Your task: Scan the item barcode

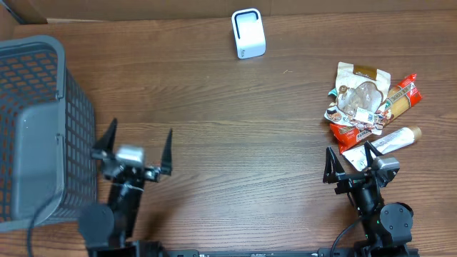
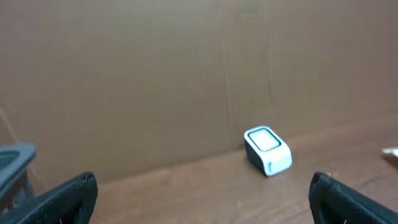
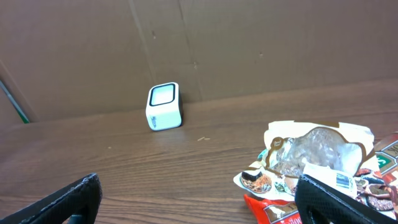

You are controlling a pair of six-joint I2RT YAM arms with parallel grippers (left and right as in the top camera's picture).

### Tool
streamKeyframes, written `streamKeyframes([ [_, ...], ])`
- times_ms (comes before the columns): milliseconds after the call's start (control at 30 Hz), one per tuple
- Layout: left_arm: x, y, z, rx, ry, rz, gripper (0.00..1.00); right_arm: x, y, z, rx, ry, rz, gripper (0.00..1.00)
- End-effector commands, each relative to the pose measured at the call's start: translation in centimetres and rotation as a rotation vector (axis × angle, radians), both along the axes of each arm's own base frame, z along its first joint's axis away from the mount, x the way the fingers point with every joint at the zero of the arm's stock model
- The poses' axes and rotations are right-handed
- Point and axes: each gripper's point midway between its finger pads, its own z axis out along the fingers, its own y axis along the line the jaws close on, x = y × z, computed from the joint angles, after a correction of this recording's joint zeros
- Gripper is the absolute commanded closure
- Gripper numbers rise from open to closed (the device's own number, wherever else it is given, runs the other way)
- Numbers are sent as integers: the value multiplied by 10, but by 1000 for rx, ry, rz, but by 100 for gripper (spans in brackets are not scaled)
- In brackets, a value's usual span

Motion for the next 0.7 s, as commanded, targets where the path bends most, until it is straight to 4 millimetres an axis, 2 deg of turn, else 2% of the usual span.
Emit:
streamKeyframes([
  [0,-7,-11,-31,120,-45,-35,0,0,0,-1,-1,-8,-5,0],
  [200,-9,-12,-78,147,-19,-36,0,0,0,-1,-1,-8,-5,0],
  [400,-6,-10,-136,113,155,-38,0,0,0,-1,-1,-8,-5,0],
  [667,-6,-10,-135,113,151,-39,1,0,0,-1,-1,-8,-5,0],
])
